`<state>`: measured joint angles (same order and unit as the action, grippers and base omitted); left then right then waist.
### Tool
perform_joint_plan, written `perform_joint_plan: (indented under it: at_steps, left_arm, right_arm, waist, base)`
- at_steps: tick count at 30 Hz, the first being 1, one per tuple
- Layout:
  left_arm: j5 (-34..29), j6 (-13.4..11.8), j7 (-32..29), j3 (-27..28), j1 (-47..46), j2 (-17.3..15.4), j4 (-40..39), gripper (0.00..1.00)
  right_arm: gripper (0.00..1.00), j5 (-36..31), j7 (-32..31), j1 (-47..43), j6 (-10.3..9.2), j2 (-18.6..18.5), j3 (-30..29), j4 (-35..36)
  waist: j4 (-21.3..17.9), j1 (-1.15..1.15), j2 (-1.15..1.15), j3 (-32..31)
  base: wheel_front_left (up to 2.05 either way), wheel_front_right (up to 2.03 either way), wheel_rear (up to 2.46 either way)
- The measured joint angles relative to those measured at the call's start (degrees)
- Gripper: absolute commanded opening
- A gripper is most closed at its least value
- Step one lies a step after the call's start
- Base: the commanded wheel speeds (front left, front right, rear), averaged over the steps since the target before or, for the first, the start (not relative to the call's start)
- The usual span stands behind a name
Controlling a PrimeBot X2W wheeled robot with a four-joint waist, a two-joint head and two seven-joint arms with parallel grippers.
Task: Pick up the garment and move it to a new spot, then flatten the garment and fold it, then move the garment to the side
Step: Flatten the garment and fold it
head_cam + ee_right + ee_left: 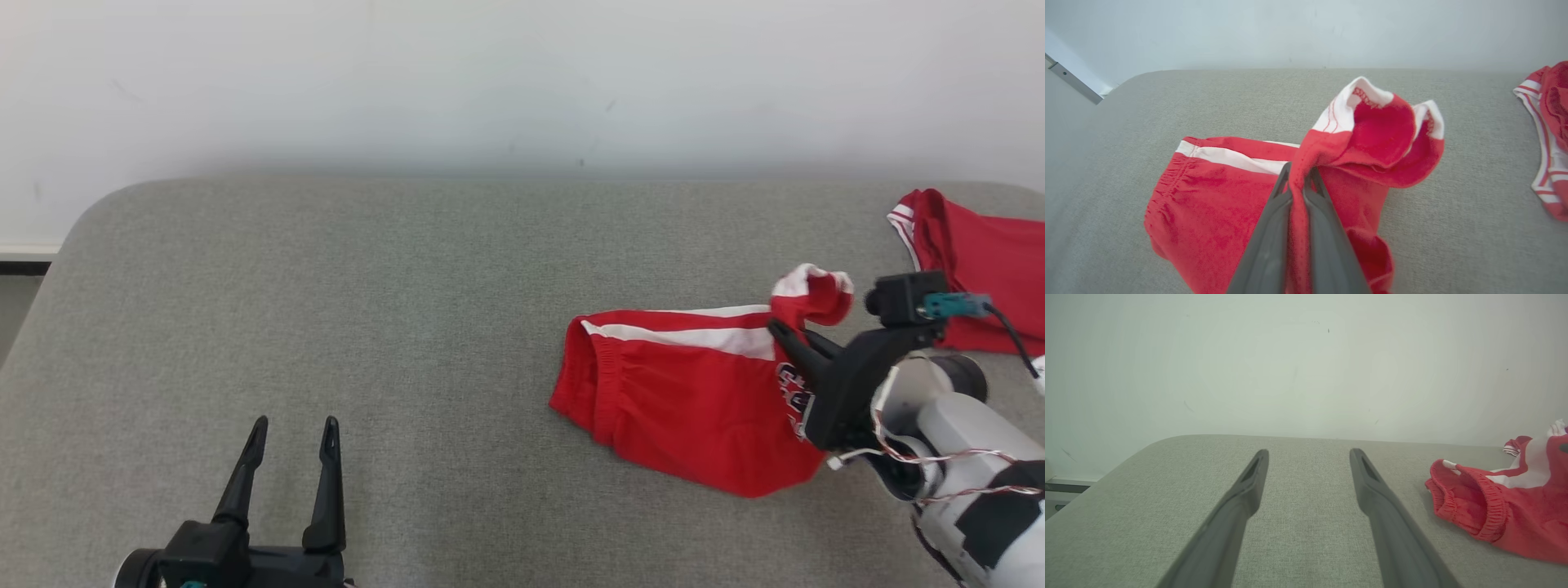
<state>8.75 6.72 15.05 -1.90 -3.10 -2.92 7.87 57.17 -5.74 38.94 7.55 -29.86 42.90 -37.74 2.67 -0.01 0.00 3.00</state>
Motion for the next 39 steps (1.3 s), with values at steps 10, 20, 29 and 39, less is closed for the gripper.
perform_joint_plan:
  at_steps: [10, 20, 29, 39]
  left_arm:
    - [1.67, -0.68, 0.00, -3.13, -2.04, -0.01, 0.44, 1.00]
    - [2.94, -1.44, 0.00, -5.55, -3.87, -0.01, 1.63, 1.00]
    - [2.86, -1.66, 0.00, -4.67, -4.04, -0.01, 2.14, 1.00]
    - [1.40, -1.16, 0.00, -2.19, -2.81, -0.01, 1.36, 1.00]
  right_arm:
    - [0.00, -1.41, -1.91, 2.81, 0.00, 8.27, 0.46, 0.47]
    - [0.00, -3.35, -1.42, 4.03, 0.00, 14.40, 0.71, -5.34]
    - [1.00, -4.94, 7.62, 4.44, 0.00, 12.99, 0.24, -5.21]
    - [1.00, -5.72, 17.35, 1.76, 0.00, 5.57, -4.14, -2.66]
  waist:
    - [3.09, 0.00, 0.00, 1.30]
    - [6.12, 0.01, 0.00, 3.49]
    - [5.06, 0.01, 0.00, 3.51]
    - [2.57, 0.01, 0.00, 2.38]
  base:
    - [0.00, 0.00, 0.00]
    - [0.00, 0.00, 0.00]
    - [0.00, 0.00, 0.00]
    - [0.00, 0.00, 0.00]
